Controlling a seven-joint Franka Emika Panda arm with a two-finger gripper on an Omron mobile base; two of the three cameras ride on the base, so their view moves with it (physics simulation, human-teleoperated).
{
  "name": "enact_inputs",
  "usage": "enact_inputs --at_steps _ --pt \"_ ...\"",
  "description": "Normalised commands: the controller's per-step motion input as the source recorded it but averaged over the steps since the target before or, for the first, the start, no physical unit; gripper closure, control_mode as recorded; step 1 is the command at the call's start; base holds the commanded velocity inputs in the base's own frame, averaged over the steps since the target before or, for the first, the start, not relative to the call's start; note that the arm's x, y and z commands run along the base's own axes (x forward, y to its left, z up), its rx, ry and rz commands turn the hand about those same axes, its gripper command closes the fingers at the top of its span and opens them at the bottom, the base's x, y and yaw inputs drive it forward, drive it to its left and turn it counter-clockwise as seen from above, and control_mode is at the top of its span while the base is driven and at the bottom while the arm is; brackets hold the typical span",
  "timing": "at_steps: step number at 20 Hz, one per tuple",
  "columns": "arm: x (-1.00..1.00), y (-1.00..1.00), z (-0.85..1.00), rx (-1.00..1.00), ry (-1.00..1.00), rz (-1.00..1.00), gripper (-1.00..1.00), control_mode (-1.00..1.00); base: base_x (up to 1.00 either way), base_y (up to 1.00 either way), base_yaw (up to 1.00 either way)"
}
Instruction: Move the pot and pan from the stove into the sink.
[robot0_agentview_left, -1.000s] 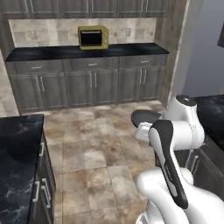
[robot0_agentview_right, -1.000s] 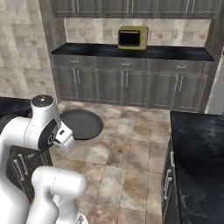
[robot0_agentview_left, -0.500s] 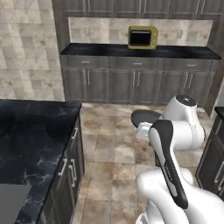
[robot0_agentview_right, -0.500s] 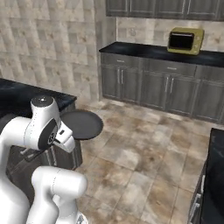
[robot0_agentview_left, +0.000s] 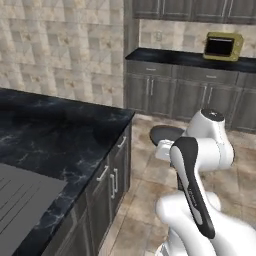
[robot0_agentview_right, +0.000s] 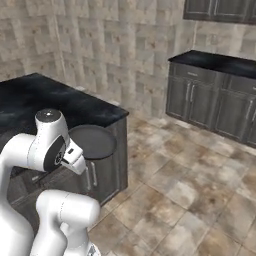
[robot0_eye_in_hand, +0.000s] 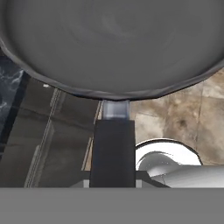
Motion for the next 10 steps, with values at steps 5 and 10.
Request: enact_inputs --at_steps 5,10 --pt "0.00 0.00 0.00 0.00 0.00 0.00 1.00 1.00 -0.14 0.00 0.49" --pt "0.00 0.00 0.00 0.00 0.00 0.00 1.00 1.00 -0.14 0.00 0.49"
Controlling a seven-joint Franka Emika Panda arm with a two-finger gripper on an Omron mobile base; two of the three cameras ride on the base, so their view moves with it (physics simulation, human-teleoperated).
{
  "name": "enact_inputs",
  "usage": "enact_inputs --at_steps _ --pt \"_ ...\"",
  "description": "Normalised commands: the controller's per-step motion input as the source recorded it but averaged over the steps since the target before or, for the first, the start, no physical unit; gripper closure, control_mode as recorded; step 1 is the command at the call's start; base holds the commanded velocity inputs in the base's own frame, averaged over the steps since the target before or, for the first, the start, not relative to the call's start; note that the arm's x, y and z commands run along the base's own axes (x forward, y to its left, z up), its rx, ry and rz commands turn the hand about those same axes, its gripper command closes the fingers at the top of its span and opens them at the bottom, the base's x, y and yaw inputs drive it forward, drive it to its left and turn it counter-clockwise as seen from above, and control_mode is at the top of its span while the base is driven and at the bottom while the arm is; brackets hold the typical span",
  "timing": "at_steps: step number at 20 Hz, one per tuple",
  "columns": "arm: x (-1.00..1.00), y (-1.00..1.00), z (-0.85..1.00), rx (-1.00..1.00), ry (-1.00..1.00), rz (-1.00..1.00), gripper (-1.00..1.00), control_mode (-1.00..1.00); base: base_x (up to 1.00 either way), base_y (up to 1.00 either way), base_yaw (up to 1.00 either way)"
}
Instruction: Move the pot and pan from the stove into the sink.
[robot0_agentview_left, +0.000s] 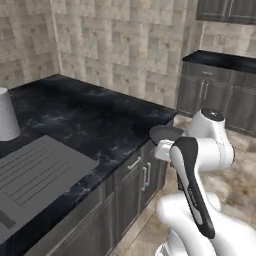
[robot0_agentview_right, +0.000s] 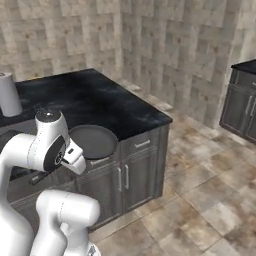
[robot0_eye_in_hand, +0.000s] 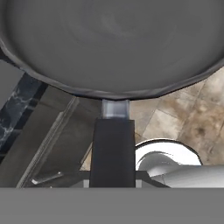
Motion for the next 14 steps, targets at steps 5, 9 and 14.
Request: enact_inputs --at_steps 5,9,14 --pt "0.00 0.00 0.00 0.00 0.00 0.00 1.00 1.00 -0.13 0.00 0.49" --pt "0.00 0.00 0.00 0.00 0.00 0.00 1.00 1.00 -0.12 0.00 0.49" --pt "0.00 0.00 0.00 0.00 0.00 0.00 1.00 1.00 -0.08 0.00 0.49"
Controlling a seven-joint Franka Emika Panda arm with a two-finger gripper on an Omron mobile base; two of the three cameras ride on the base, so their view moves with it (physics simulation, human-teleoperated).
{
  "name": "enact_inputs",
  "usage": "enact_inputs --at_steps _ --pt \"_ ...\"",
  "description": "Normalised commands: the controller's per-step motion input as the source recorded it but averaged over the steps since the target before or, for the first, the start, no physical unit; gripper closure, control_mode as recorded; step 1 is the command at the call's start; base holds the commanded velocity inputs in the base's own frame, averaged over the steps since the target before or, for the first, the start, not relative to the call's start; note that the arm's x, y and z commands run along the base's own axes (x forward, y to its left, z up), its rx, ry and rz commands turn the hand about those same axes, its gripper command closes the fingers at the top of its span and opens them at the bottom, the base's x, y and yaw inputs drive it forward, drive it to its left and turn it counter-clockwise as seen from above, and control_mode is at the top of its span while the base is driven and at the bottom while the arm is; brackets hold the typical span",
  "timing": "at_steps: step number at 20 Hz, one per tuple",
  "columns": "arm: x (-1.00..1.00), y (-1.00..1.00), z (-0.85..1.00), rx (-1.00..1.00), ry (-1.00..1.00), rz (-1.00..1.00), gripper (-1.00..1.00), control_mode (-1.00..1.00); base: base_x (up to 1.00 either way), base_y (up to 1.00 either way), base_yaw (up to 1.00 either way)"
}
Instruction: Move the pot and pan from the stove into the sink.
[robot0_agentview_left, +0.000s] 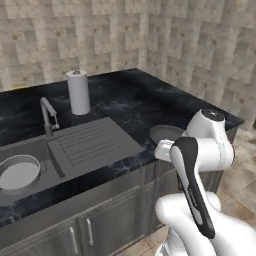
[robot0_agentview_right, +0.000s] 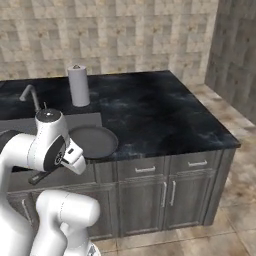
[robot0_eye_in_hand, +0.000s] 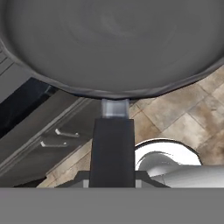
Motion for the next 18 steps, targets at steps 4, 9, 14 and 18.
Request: enact_inputs --at_steps 4,9,14,18 --pt "0.00 0.00 0.00 0.00 0.00 0.00 1.00 1.00 0.00 -0.03 0.46" --pt "0.00 0.00 0.00 0.00 0.00 0.00 1.00 1.00 -0.02 -0.04 0.21" --pt "0.00 0.00 0.00 0.00 0.00 0.00 1.00 1.00 -0.03 0.06 0.01" --pt "0.00 0.00 0.00 0.00 0.00 0.00 1.00 1.00 -0.06 0.60 0.08"
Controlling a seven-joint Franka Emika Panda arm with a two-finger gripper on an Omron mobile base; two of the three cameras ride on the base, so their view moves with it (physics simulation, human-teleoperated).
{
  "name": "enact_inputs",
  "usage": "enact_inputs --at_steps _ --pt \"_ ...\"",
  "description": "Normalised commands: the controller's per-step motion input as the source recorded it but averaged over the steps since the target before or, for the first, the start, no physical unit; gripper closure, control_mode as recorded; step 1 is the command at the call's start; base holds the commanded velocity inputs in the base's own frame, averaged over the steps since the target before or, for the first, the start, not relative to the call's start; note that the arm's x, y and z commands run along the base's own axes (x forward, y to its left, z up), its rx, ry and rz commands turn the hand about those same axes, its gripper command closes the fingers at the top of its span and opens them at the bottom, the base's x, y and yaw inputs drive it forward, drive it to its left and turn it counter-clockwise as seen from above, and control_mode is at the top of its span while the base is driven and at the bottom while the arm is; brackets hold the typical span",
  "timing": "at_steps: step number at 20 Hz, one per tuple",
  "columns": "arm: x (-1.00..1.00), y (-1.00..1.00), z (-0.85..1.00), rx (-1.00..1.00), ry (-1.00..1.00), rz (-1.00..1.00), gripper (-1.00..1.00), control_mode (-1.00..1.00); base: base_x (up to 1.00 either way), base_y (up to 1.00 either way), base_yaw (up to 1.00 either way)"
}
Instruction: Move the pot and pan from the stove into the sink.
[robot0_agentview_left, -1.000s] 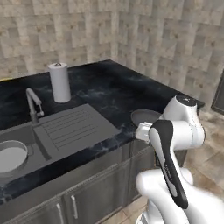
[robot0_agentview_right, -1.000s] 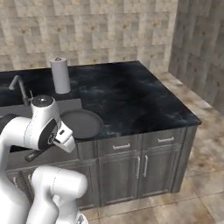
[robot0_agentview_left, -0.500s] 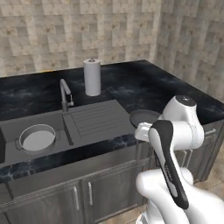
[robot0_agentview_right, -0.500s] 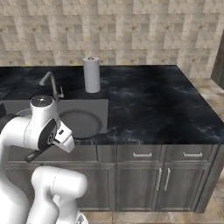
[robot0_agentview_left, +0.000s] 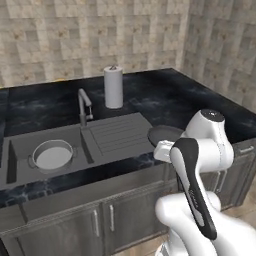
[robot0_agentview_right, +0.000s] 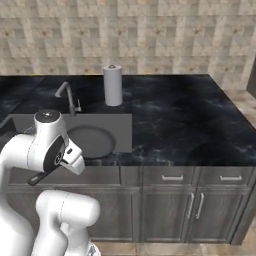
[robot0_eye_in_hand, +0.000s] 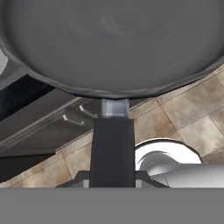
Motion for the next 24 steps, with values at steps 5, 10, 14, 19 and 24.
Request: enact_inputs --at_steps 5,10,14,19,24 --pt "0.00 0.00 0.00 0.00 0.00 0.00 1.00 1.00 -0.04 0.68 0.08" --pt "0.00 0.00 0.00 0.00 0.00 0.00 1.00 1.00 -0.05 0.65 0.10" --pt "0.00 0.00 0.00 0.00 0.00 0.00 1.00 1.00 -0.10 0.50 0.09" --pt "0.00 0.00 0.00 0.00 0.00 0.00 1.00 1.00 -0.09 0.11 0.16" --pt "0.00 0.00 0.00 0.00 0.00 0.00 1.00 1.00 -0.03 0.00 0.29"
